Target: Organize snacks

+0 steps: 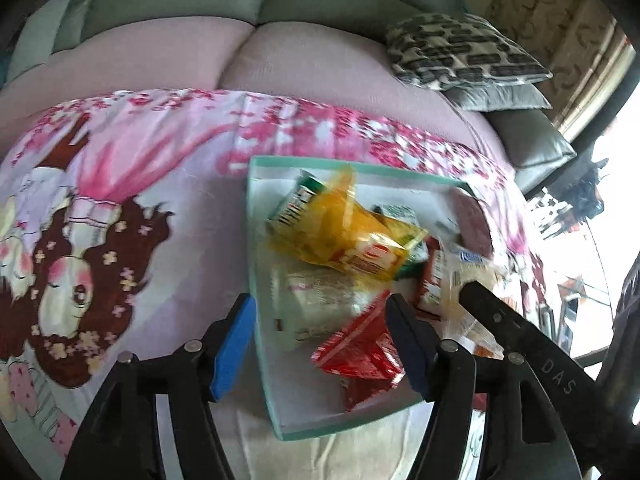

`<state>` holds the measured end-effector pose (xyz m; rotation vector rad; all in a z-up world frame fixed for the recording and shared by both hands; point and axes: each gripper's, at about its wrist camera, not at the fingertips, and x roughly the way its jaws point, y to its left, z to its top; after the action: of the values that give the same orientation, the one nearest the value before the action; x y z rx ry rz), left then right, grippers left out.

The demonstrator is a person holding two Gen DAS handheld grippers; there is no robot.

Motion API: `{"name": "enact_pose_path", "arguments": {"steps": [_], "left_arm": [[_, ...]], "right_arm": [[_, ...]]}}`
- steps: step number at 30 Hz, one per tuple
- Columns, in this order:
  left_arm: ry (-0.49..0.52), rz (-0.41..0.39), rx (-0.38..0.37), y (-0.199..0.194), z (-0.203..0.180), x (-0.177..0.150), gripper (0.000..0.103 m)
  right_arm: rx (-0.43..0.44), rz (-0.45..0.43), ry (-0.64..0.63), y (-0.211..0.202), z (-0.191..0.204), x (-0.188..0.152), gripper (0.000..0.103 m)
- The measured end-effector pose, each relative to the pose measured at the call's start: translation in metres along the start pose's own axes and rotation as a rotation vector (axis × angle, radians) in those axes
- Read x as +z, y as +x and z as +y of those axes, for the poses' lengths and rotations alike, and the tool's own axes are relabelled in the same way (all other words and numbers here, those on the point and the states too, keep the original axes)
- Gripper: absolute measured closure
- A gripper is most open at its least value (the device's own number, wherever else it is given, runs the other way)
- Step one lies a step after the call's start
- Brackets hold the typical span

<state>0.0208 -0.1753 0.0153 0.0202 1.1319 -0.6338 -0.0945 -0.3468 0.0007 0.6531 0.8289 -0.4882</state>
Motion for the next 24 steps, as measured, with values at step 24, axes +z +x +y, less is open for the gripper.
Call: {"name": "enact_pose_path", "arguments": {"steps": [24], "left_arm": [[0.057, -0.158, 0.437, -0.033, 0.035, -0.005, 0.000]], "right_arm": [[-0.030, -0.068, -0.128, -0.008, 0.023, -0.012, 0.000]]}}
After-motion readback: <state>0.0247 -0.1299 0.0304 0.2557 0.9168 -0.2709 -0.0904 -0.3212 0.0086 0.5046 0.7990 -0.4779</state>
